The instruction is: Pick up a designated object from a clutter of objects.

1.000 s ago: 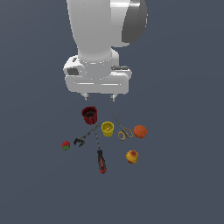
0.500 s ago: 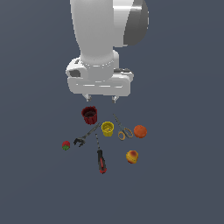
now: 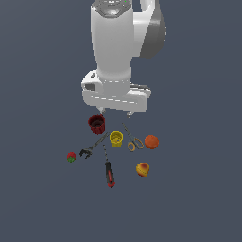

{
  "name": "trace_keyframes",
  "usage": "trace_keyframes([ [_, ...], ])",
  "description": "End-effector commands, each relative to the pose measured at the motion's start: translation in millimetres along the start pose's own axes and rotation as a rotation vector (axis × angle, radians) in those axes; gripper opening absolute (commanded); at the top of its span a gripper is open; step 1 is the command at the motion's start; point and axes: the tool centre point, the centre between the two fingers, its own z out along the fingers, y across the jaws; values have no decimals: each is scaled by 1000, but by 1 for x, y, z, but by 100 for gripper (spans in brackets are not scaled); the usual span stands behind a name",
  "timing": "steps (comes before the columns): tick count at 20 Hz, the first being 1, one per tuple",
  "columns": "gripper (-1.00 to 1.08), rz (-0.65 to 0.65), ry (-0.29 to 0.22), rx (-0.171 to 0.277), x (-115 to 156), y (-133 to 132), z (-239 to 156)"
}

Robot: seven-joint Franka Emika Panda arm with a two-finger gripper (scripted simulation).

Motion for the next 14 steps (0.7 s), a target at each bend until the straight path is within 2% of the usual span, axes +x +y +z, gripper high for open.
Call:
trace_keyframes([
  [1,100,39,1,-1,1,-8,8],
  [14,100,273,7,-5,-1,-58,58],
])
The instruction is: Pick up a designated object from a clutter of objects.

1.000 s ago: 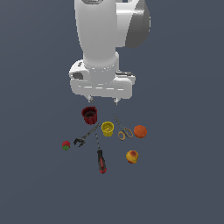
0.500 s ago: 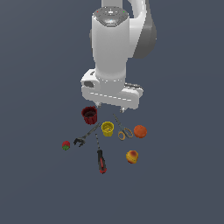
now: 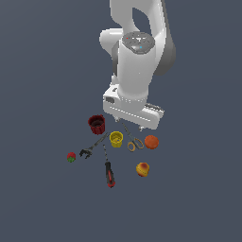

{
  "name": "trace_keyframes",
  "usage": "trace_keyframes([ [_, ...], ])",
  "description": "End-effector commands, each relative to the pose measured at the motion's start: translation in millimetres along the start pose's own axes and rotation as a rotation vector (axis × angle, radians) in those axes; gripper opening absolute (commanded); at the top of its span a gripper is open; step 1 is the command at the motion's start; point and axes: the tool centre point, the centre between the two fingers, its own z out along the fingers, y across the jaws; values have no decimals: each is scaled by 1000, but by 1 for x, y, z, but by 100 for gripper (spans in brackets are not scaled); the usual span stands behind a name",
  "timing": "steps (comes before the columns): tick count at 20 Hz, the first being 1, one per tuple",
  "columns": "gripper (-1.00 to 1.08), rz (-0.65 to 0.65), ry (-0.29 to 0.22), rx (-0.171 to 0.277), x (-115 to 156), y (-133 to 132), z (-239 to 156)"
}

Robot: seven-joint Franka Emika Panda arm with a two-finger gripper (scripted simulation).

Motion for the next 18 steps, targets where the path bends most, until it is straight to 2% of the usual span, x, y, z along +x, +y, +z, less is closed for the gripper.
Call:
trace_keyframes([
  [1,100,46,1,0,-4,-9,10],
  [18,100,352,3,7,-37,-67,74],
])
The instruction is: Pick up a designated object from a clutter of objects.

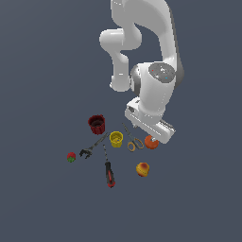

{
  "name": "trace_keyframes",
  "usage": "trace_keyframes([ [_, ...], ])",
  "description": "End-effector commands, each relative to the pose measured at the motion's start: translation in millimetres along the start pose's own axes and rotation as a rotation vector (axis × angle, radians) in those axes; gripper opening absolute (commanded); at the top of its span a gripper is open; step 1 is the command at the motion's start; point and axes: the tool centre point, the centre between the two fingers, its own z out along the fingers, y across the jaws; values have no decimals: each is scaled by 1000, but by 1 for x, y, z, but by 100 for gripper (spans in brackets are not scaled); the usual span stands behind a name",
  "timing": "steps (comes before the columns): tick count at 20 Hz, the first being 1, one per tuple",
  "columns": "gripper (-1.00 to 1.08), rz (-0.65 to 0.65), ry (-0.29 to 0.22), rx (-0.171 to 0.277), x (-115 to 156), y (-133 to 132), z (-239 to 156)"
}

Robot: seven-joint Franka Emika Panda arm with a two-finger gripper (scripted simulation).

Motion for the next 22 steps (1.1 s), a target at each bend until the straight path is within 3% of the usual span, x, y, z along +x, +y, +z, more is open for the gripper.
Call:
trace_keyframes([
  [1,100,46,0,2,-8,-6,10],
  [12,100,218,-5,7,-42,-24,45],
  [22,100,282,-8,10,-55,-30,58],
])
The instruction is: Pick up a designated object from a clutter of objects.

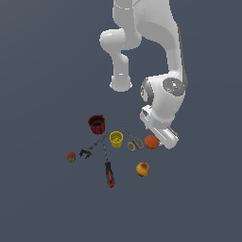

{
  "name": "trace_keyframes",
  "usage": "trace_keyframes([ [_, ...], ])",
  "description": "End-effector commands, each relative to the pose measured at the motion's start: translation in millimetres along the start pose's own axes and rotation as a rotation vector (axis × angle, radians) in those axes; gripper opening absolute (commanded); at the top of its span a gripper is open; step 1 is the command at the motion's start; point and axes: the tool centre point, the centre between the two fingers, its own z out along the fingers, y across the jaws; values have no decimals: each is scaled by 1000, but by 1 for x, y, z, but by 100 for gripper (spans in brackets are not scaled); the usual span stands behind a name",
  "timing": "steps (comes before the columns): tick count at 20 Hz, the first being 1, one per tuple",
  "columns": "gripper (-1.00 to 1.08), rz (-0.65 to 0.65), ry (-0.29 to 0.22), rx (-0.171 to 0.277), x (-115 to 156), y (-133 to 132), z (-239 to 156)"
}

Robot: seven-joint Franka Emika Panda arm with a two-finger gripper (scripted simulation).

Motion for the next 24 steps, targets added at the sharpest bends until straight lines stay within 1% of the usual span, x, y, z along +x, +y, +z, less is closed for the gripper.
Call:
trace_keyframes([
  [1,100,8,0,1,-1,0,1],
  [7,100,5,0,0,-1,0,6],
  [16,100,8,0,1,-2,1,45],
  [21,100,8,0,1,-2,0,51],
  [22,-100,8,0,1,-2,0,51],
  [24,-100,8,0,1,-2,0,51],
])
